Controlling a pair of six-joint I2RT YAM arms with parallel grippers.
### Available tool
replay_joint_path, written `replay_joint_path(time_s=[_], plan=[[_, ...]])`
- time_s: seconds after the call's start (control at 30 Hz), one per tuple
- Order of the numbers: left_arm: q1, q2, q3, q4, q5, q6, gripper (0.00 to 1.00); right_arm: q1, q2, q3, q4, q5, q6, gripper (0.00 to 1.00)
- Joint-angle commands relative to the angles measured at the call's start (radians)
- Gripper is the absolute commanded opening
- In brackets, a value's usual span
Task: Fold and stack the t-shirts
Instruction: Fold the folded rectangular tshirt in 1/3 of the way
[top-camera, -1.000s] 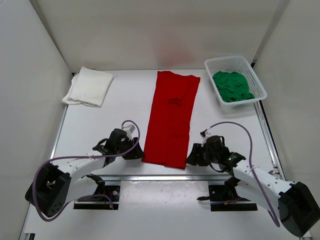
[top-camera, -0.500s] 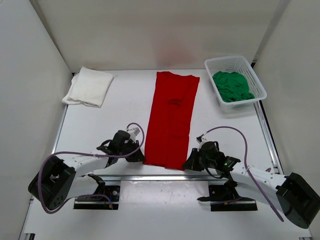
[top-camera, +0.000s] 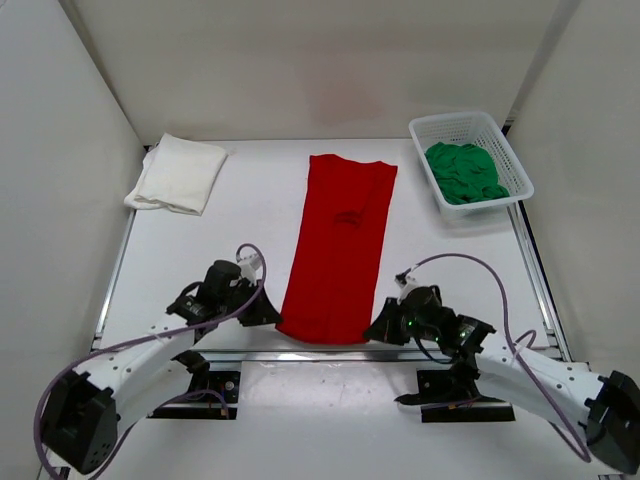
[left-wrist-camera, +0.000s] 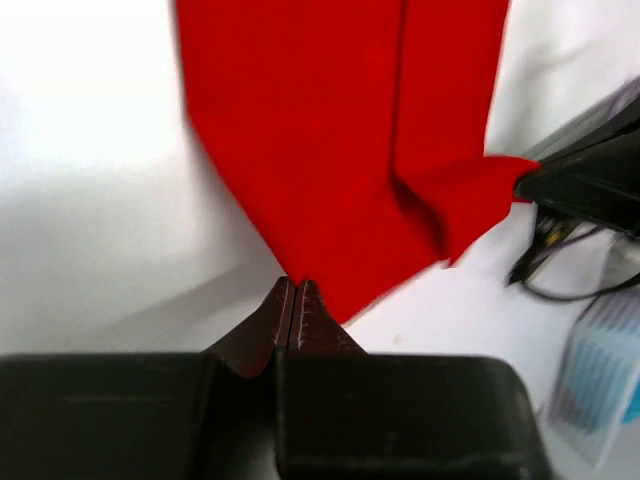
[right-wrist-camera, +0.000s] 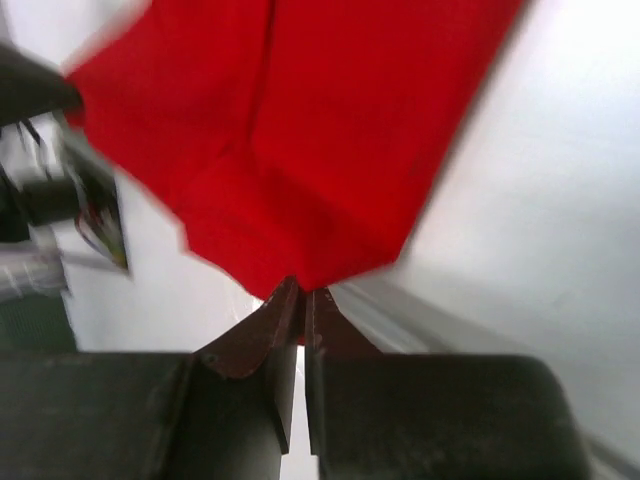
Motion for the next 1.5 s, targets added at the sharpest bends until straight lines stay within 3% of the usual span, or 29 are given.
replay_joint_path(time_s=[0.0, 0.13, 0.33, 0.5, 0.77, 0.83, 0.93, 1.0, 1.1, 1.17, 1.23, 1.27, 1.33, 1.37, 1.47], plan=[[0.062, 0.108, 0.142, 0.087, 0.025, -0.025, 0.0, -0.234, 0.043, 0.096, 0.021, -0.116, -0.166, 0.0], [0.078, 0.283, 0.28, 0.219, -0.017, -0.075, 0.0, -0.51, 0.188, 0.224, 0.055, -0.243, -0.358, 0.01], [0.096, 0.57, 0.497, 0.33, -0.109, -0.118, 0.0, -0.677, 0.511, 0.428, 0.16, -0.295, -0.473, 0.0], [0.145, 0.823, 0.697, 0.356, -0.132, -0.132, 0.0, -0.752, 0.718, 0.551, 0.291, -0.349, -0.469, 0.0], [0.17, 1.092, 0.922, 0.32, -0.14, -0.125, 0.0, -0.805, 1.032, 0.739, 0.299, -0.368, -0.496, 0.01], [0.179, 1.122, 0.934, 0.324, -0.14, -0.137, 0.05, -0.812, 1.064, 0.765, 0.315, -0.369, -0.492, 0.0], [0.188, 1.147, 0.937, 0.376, -0.098, -0.149, 0.24, -0.809, 1.086, 0.775, 0.314, -0.353, -0.481, 0.05], [0.196, 1.121, 0.902, 0.446, -0.089, -0.178, 0.37, -0.812, 1.082, 0.775, 0.329, -0.346, -0.486, 0.17], [0.201, 1.035, 0.842, 0.495, -0.09, -0.198, 0.48, -0.802, 1.031, 0.778, 0.305, -0.332, -0.496, 0.33], [0.185, 0.945, 0.789, 0.5, -0.116, -0.201, 0.48, -0.795, 0.964, 0.775, 0.27, -0.281, -0.516, 0.39], [0.155, 0.873, 0.718, 0.521, -0.139, -0.2, 0.41, -0.763, 0.907, 0.762, 0.234, -0.226, -0.553, 0.42], [0.129, 0.838, 0.666, 0.525, -0.156, -0.201, 0.4, -0.753, 0.869, 0.748, 0.204, -0.171, -0.559, 0.4], [0.09, 0.797, 0.594, 0.541, -0.175, -0.188, 0.37, -0.699, 0.824, 0.704, 0.214, -0.129, -0.575, 0.1], [0.066, 0.785, 0.533, 0.566, -0.169, -0.191, 0.36, -0.694, 0.812, 0.684, 0.224, -0.14, -0.573, 0.04], [0.047, 0.815, 0.415, 0.62, -0.153, -0.206, 0.33, -0.605, 0.85, 0.676, 0.233, -0.137, -0.605, 0.0]])
